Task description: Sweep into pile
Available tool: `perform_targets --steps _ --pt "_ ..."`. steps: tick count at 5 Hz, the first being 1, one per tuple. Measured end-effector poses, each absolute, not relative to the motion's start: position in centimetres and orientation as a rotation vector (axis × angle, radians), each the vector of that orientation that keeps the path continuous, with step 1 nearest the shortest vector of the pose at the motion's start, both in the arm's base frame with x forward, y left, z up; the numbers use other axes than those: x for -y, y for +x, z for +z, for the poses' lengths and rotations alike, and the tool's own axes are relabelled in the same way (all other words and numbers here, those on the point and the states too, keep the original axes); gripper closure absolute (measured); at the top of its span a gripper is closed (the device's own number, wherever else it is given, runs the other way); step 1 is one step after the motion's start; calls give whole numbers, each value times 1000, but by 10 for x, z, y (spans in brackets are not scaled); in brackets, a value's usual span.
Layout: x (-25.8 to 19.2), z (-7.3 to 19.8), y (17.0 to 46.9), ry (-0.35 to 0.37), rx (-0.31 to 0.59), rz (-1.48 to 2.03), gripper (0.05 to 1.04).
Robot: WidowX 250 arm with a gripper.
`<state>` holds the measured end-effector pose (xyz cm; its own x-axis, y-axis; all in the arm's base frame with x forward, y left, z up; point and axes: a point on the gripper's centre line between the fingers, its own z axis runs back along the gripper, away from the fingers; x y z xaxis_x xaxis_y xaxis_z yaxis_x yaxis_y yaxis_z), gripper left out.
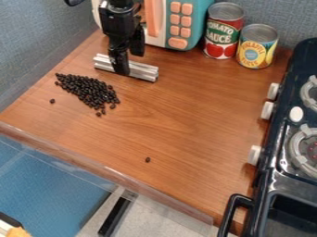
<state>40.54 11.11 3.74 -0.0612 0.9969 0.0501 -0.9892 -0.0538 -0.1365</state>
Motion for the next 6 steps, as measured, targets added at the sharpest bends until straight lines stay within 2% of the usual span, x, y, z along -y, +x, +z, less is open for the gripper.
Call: perform_targets --steps 2,4,6 --pt "-115 25 410 -44 142 1649 116" --pt "-123 24 411 -57 161 1684 693" --pt "-118 24 409 -72 127 1684 720"
